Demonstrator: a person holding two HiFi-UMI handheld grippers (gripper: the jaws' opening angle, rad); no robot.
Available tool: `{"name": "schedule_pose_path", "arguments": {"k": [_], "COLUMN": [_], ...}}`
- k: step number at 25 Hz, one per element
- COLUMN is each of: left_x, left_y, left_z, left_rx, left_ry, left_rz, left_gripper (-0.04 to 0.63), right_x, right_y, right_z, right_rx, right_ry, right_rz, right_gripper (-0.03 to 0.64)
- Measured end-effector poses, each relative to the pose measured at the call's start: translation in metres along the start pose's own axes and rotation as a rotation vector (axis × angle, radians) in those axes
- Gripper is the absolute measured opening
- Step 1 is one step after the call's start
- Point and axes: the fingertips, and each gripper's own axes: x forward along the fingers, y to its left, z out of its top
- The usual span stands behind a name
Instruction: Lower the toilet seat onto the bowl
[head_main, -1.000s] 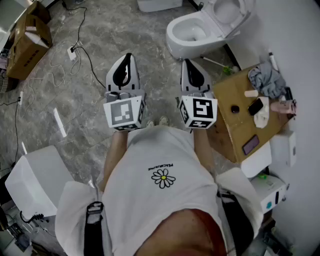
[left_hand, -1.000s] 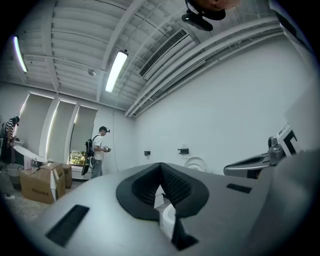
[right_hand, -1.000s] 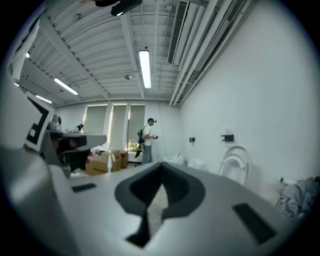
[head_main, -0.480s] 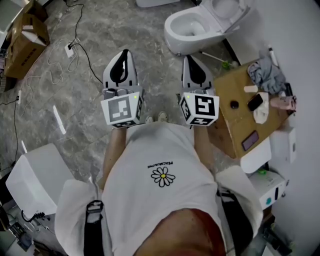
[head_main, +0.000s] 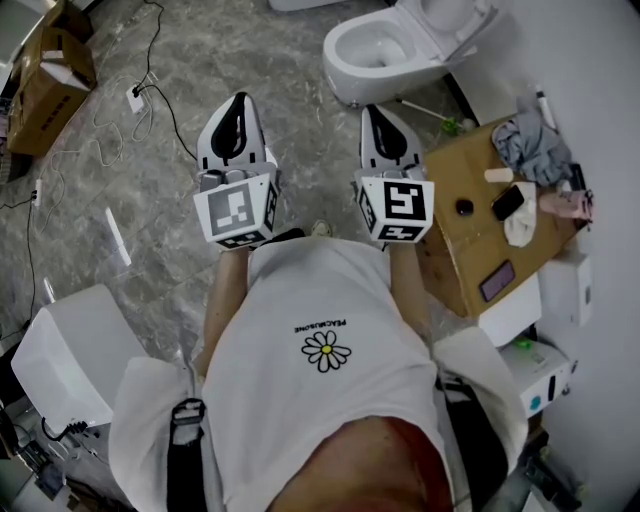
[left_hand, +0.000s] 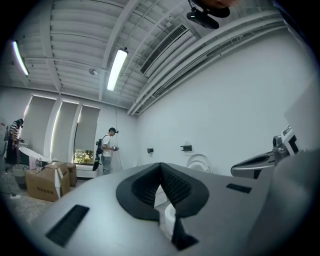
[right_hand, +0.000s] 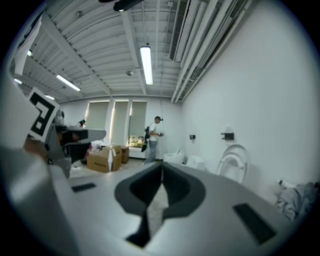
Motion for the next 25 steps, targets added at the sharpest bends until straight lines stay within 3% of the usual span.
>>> {"name": "schedule_pose_path", "arguments": {"k": [11,20,25], "left_x": [0.026,0.084,0.118], "left_y": [0.004,-0.037,-0.044], "left_z": [0.005,0.026,0.026], "left_rx": [0.050,0.089,0.115], "left_ry": [-0.037,-0.118,-0.114], "left_rz": [0.056,-0.056,-0.101], "left_gripper": [0.020,0.020,0.020], "right_x": [0.003,0.020,0.031], "right_y": [-0.040,-0.079,-0.105], "right_z": [-0.014,-0.006,-0.003], "right_rx": [0.047,-0.007,-0.015], "right_ry": [-0.008,-0.067,-0.110], "right_rz": [-0.010,-0.065,-0.143], "right_gripper": [0.031,0.031,0.031]}}
